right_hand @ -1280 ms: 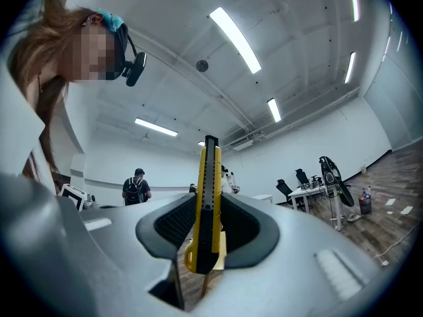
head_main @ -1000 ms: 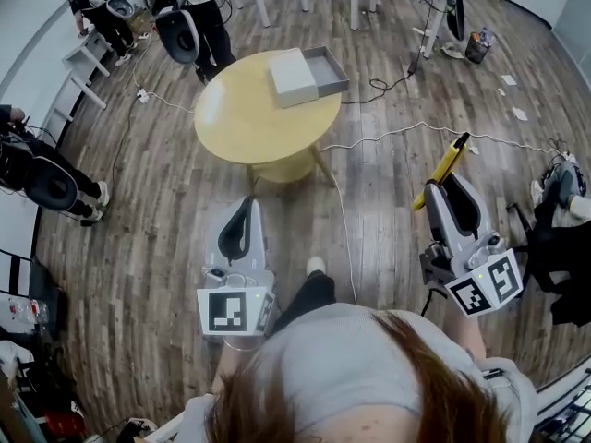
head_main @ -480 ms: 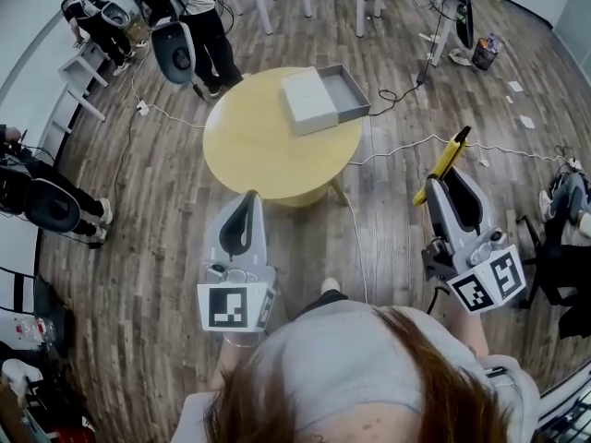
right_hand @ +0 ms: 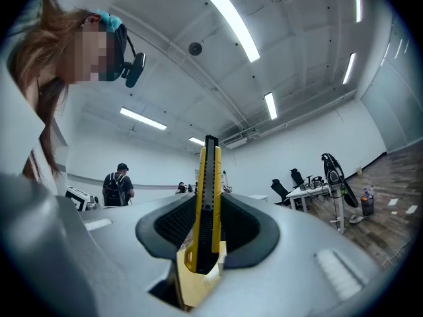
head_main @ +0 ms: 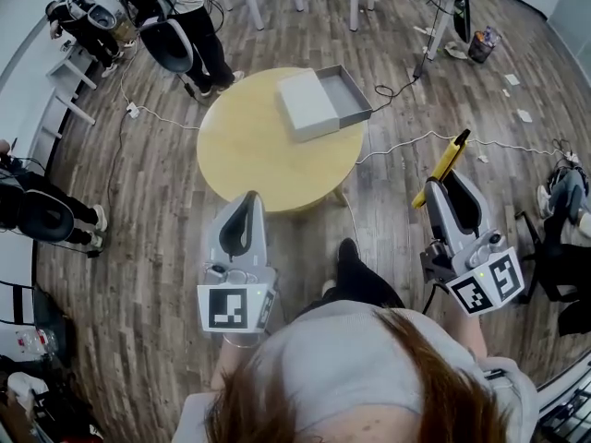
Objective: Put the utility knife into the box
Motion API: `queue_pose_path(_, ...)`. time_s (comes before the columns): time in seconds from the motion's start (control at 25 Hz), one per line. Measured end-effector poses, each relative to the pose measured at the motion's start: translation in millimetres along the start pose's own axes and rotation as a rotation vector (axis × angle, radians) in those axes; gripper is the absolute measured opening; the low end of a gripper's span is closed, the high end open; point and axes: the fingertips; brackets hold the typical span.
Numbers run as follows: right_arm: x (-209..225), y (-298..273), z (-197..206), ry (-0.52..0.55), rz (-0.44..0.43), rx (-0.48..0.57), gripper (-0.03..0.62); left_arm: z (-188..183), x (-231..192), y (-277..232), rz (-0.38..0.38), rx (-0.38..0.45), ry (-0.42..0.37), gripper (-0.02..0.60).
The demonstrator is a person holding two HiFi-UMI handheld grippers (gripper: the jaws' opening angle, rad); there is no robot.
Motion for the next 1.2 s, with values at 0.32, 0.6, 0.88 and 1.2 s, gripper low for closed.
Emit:
queue_pose_path(0.32,15,-41,18,-0.018,-0.031,-0.017,0.120,10,-19,-37,-0.011,-0.004,0.010,-0.006)
queue_pose_path(0.6,47,-101,29,-0.019,-0.072,-0.012,0.120,10,-45,-94,-0.036,0.014,0.005,-0.006)
queue_pose_path(0.88,100,-175,34,-0.026,-0.127,-0.019,0.120,6,-66,-173,-0.071,0.020,0.006,-0.006)
queue_pose_path(1.2,152,-227,45,-0.047,-0.167,-0.046,0.120,7,-73,-235,-0.107,0.010,0.006,-0.006)
Point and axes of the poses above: the fingertips, and each gripper's own axes: y backward along the fingers, x to its right, z out of its underside, and after that the axes turned 8 degrees about y, right-handed
